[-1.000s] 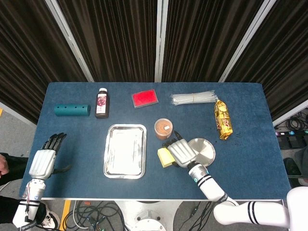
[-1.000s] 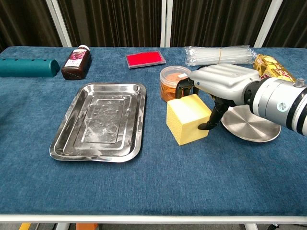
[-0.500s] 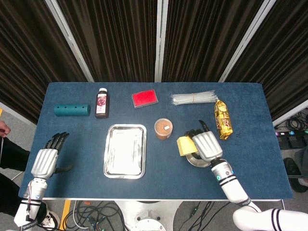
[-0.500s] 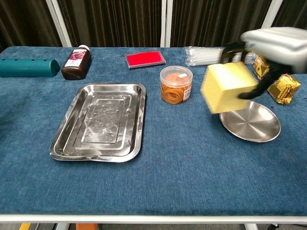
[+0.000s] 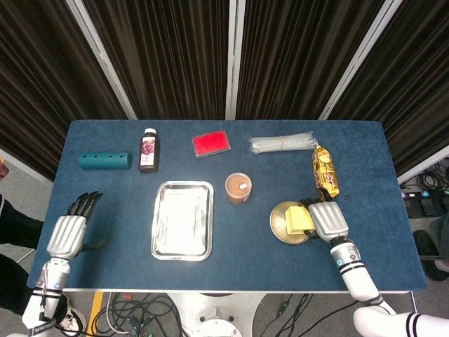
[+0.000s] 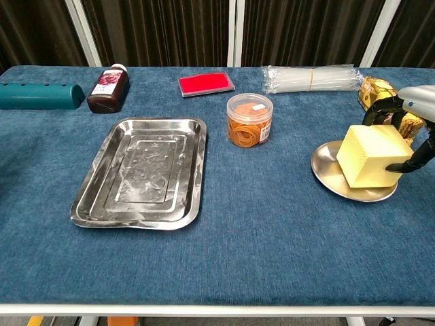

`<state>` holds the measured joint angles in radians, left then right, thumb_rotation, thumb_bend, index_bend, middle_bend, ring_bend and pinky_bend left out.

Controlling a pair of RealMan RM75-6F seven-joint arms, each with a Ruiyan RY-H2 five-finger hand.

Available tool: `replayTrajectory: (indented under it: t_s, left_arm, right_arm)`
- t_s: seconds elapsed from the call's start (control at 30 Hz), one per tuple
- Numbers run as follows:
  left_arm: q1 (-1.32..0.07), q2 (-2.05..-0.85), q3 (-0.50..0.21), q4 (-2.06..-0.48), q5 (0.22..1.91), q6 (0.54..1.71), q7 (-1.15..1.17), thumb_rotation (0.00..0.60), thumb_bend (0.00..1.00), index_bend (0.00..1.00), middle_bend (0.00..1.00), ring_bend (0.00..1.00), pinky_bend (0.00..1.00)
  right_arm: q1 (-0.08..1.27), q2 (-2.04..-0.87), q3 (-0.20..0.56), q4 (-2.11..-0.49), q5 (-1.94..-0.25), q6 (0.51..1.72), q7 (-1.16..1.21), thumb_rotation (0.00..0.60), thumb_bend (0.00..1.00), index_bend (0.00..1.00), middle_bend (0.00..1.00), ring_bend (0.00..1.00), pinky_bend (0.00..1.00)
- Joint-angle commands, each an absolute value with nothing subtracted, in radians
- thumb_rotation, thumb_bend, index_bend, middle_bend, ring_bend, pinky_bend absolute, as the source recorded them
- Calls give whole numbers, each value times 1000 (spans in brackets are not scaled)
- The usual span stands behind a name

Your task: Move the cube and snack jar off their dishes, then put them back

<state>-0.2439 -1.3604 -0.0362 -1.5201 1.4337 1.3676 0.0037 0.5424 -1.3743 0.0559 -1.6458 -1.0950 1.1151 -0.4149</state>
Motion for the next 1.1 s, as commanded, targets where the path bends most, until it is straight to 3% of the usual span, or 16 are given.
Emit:
replayTrajectory:
  t_s: [0.03, 0.13, 0.23, 0.37, 0.53, 0.73, 0.87, 1.1]
  left_arm:
    - [-242, -1364, -38, -1514, 1431, 1365, 5, 600, 1, 56, 44, 14, 163]
    - [-242, -1366, -39, -1509, 1429, 1359, 0, 600, 1, 56, 44, 14, 163]
    - [-242, -1368, -41, -1506, 1432, 1358, -4, 600, 1, 56, 44, 14, 163]
    - [-250, -1366, -49, -1509, 1435, 1351, -10, 600, 0, 55, 44, 14, 163]
    - [-311, -1346, -90, -1529, 1461, 1311, -19, 600, 0, 56, 44, 14, 163]
    - [-468, -1368, -159, -1554, 1506, 1178, -23, 600, 0, 56, 44, 14, 163]
    - [-599, -1443, -213, -1485, 1495, 1054, -62, 600, 0, 56, 44, 14, 162]
    - [-788, -1581, -269, -1316, 1439, 862, -128, 600, 0, 55, 44, 10, 162]
  right_arm:
    - [541, -1395, 63, -1616, -1125, 1103, -370, 600, 93, 308, 343, 229, 0]
    - [539, -1397, 62, -1605, -1146, 1090, -340, 600, 14, 173, 224, 103, 0]
    - [535, -1390, 64, -1605, -1171, 1089, -311, 600, 0, 86, 118, 13, 0]
    - [528, -1347, 69, -1647, -1192, 1086, -276, 600, 0, 0, 14, 0, 0]
    - [479, -1267, 92, -1734, -1250, 1199, -243, 600, 0, 0, 0, 0, 0]
    - [344, -1110, 112, -1818, -1257, 1373, -112, 600, 0, 0, 0, 0, 0]
    - [265, -1068, 128, -1795, -1240, 1454, -1, 600, 0, 0, 0, 0, 0]
    - [216, -1060, 147, -1756, -1249, 1493, 75, 600, 0, 0, 0, 0, 0]
